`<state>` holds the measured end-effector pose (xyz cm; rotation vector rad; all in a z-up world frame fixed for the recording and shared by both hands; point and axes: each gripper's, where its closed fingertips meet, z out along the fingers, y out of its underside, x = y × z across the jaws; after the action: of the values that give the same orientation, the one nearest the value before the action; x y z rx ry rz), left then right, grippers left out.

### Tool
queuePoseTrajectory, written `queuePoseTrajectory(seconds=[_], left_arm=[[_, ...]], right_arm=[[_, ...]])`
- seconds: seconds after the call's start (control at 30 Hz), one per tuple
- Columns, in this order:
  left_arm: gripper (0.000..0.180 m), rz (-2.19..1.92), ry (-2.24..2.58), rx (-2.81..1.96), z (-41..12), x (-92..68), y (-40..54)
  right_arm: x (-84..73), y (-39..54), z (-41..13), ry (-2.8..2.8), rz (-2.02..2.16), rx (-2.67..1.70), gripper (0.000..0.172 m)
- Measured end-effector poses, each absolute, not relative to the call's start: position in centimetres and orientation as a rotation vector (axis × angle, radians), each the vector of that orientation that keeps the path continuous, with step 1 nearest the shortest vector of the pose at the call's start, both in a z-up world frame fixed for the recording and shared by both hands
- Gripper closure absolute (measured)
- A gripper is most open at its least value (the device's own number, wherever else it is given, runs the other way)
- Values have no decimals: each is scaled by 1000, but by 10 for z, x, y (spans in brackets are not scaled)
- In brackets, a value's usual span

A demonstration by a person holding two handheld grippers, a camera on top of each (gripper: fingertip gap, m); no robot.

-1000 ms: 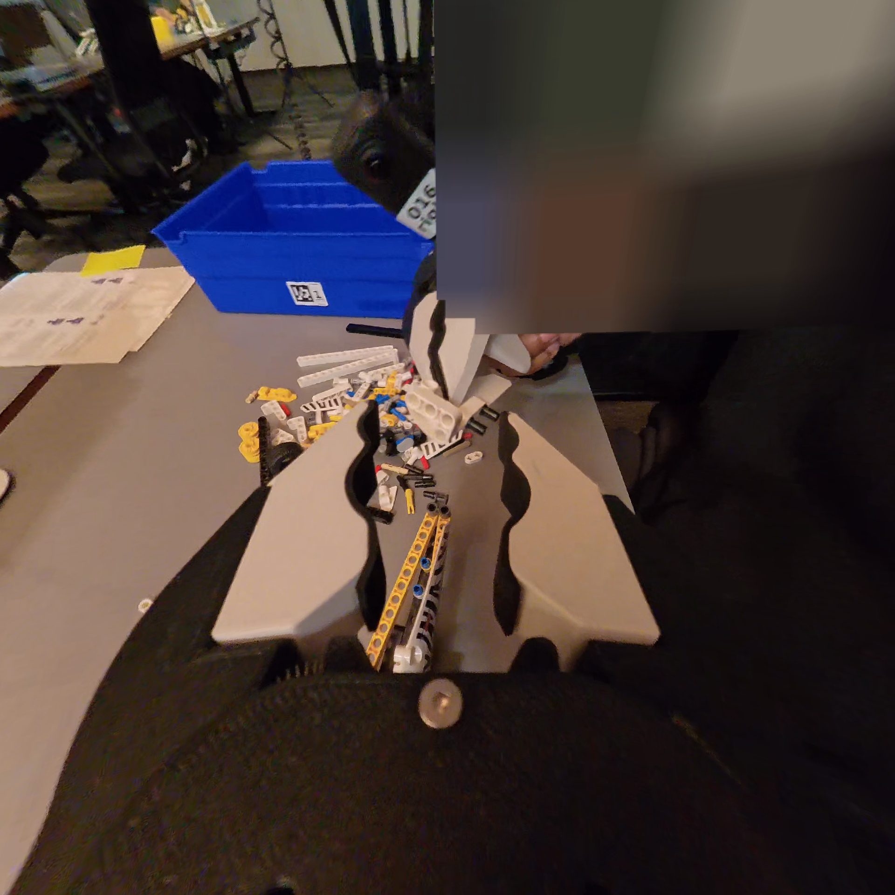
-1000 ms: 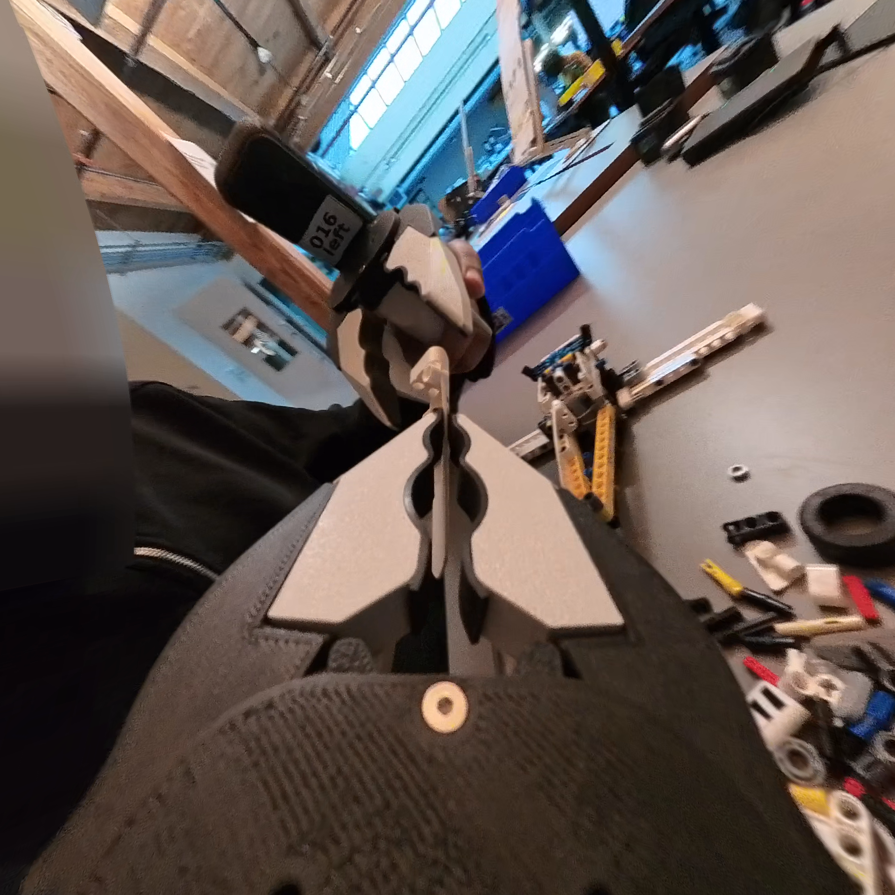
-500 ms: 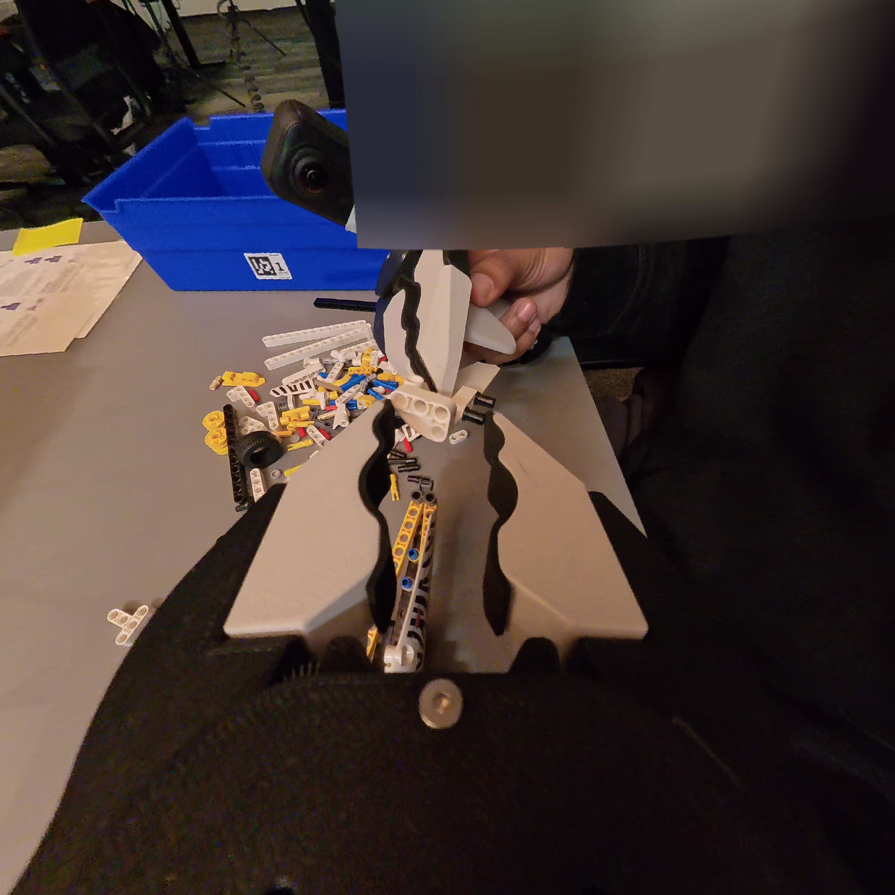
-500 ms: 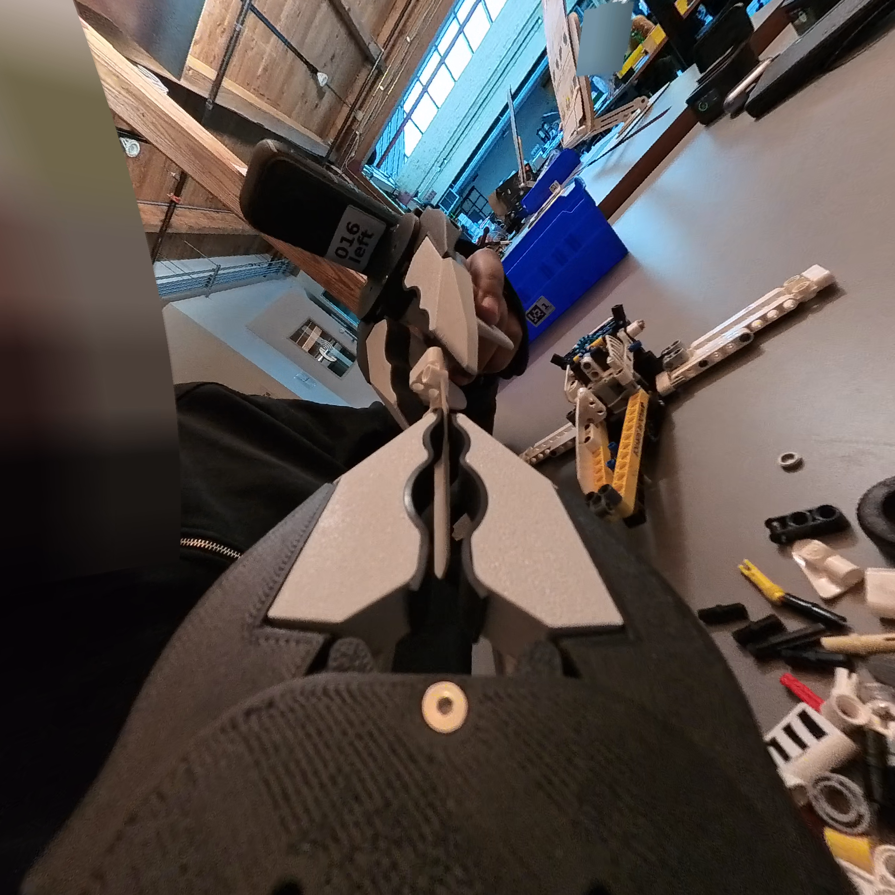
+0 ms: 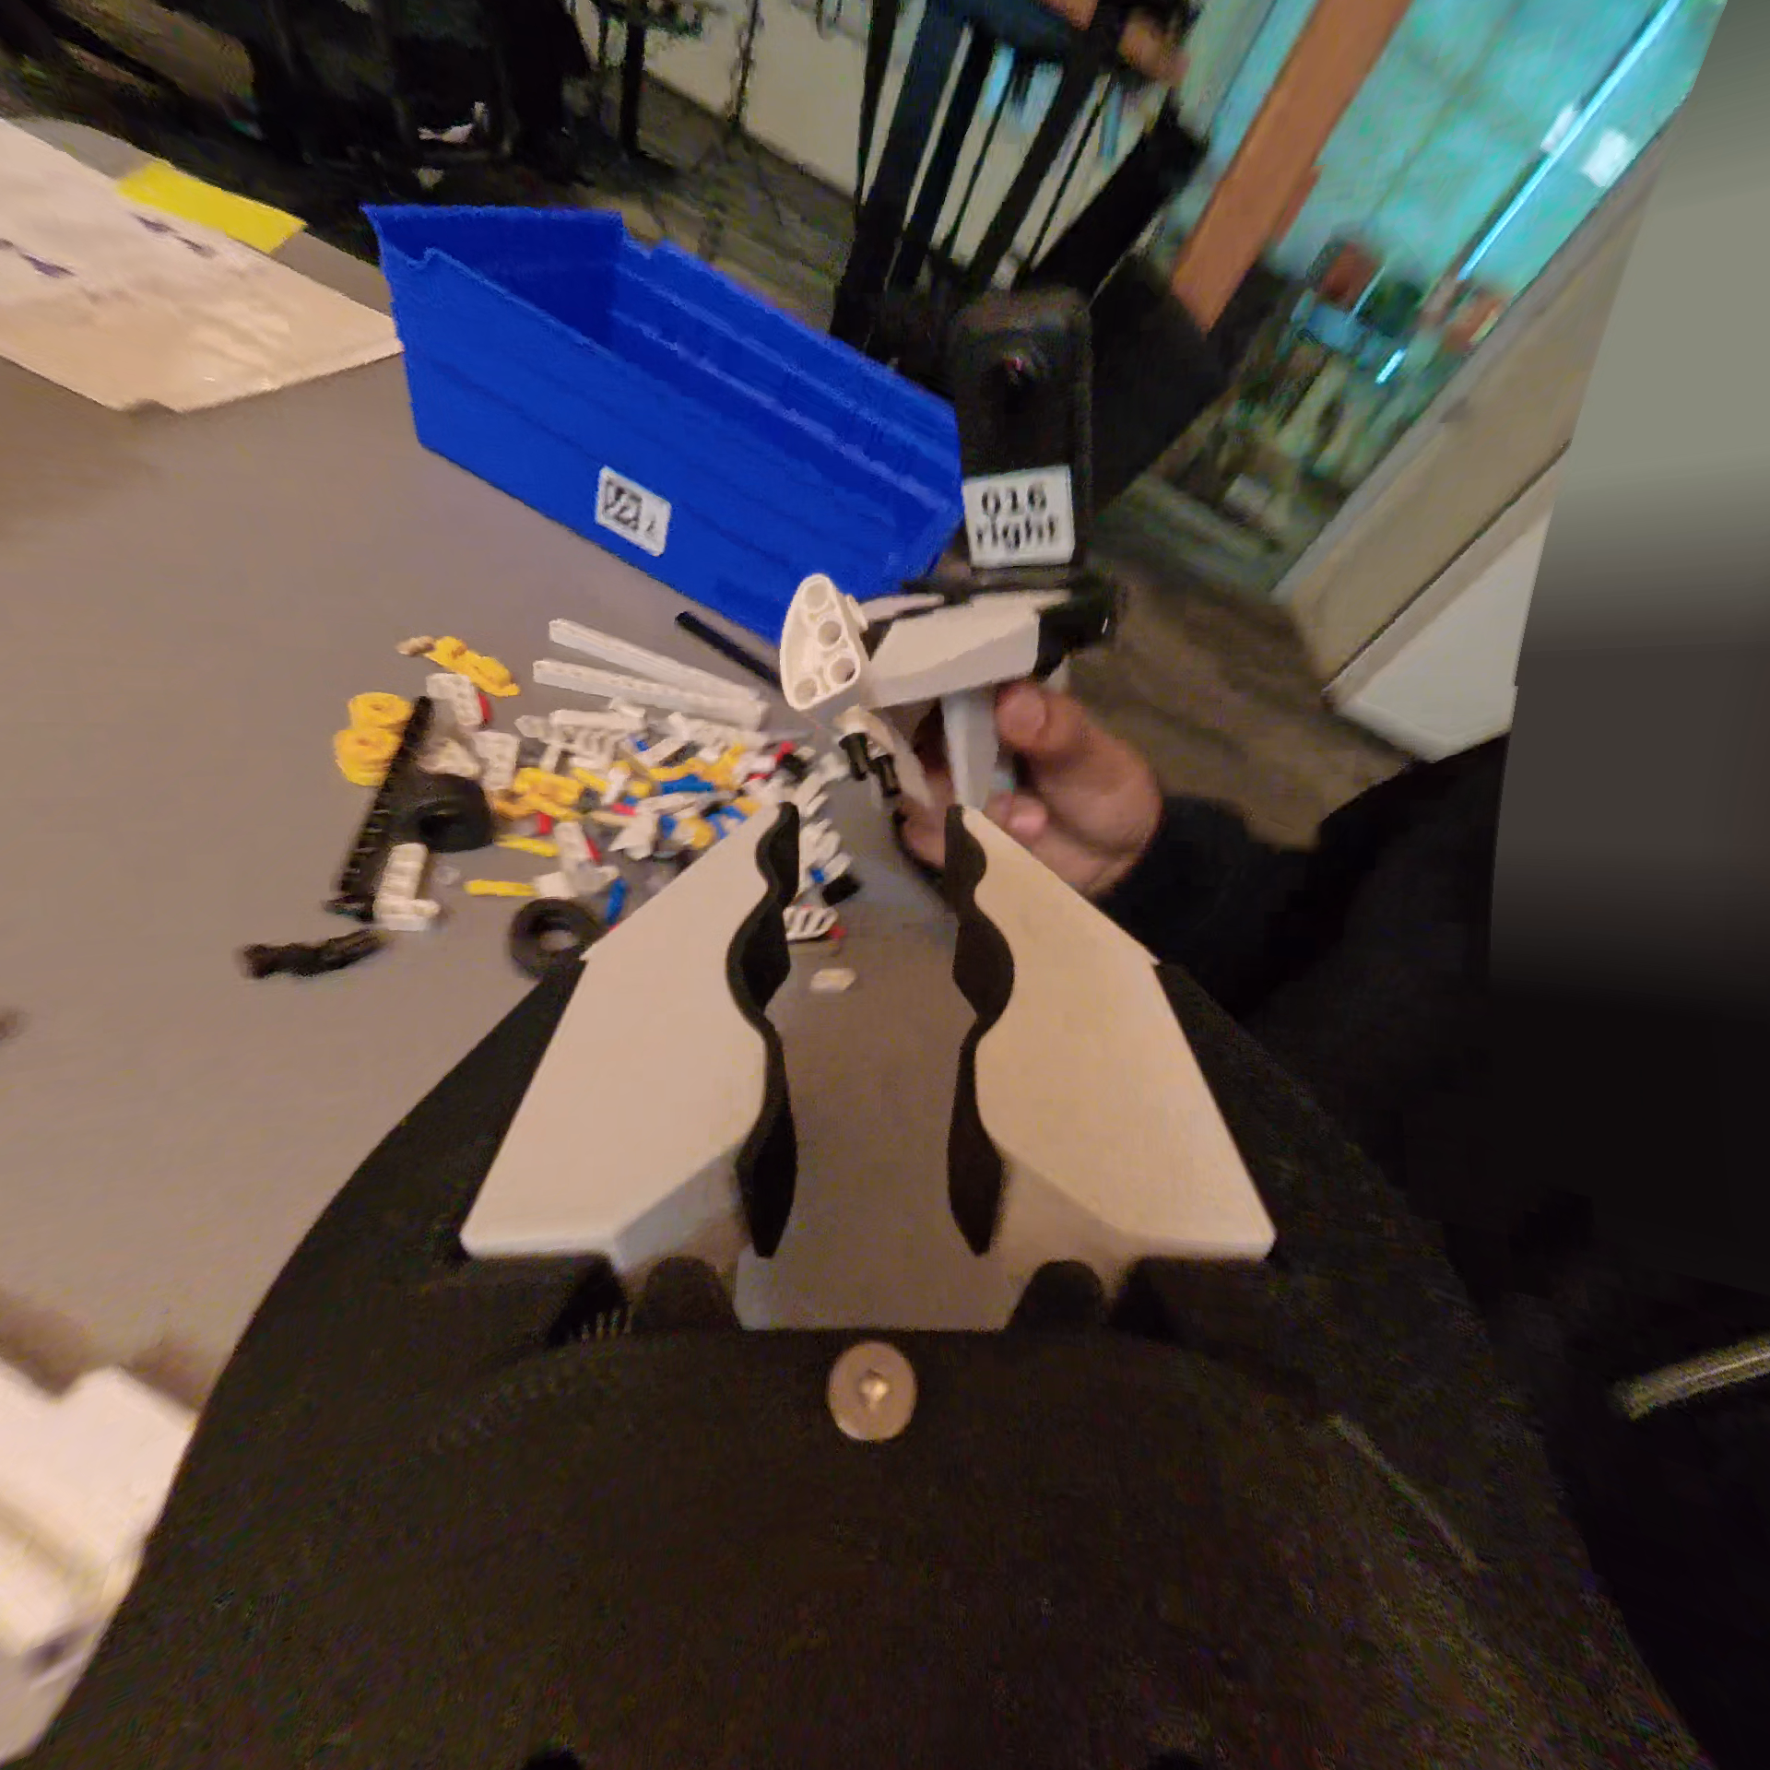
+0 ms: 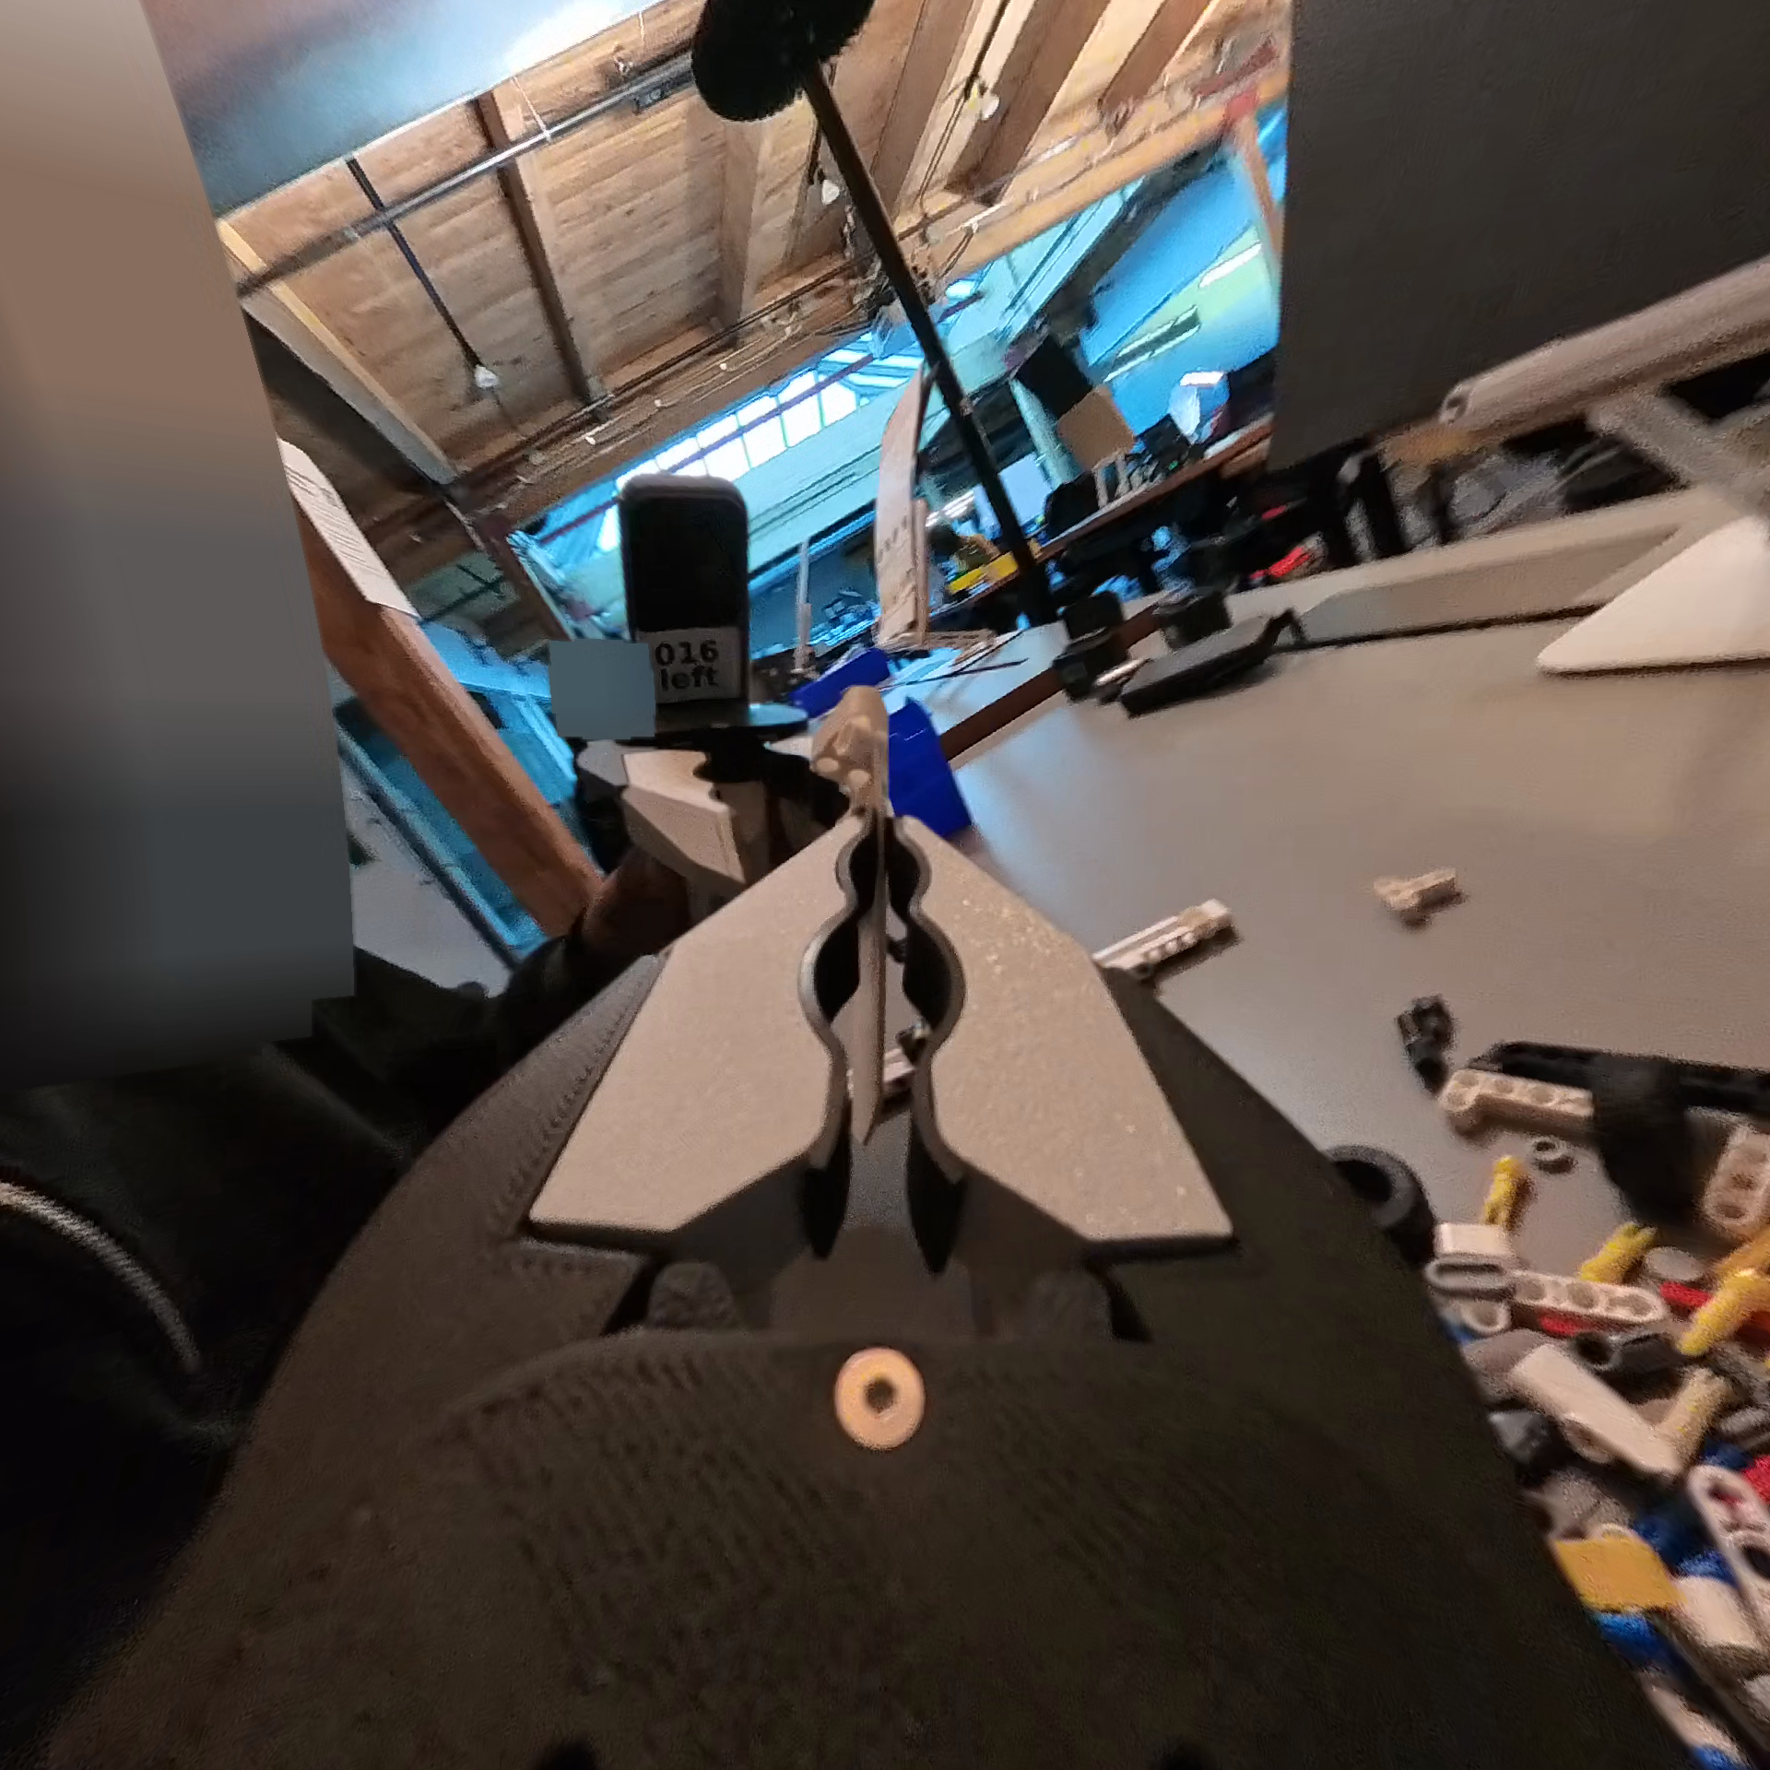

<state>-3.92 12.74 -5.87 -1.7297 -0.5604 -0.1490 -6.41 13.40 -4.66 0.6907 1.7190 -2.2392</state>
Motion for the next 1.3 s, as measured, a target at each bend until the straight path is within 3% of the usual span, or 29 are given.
queuePoseTrajectory(seconds=[0.1,0.17,0.43,0.5,0.57,1.3], left_arm=[[157,-286,-619,-1550,-47,-41,134],[178,-280,-629,-1524,-48,-46,133],[180,-243,-613,-1561,-50,-44,134],[180,-234,-603,-1609,-53,-41,135],[180,-220,-593,-1620,-54,-40,136],[178,-133,-773,-1487,-63,-50,146]], right_arm=[[-61,133,-44,1821,-2320,674,172],[-61,133,-41,1866,-2360,674,172],[-57,132,-42,1907,-2376,633,172],[-54,132,-42,1876,-2348,602,159],[-51,129,-45,1865,-2299,580,166],[-70,142,-52,1674,-2299,848,172]])
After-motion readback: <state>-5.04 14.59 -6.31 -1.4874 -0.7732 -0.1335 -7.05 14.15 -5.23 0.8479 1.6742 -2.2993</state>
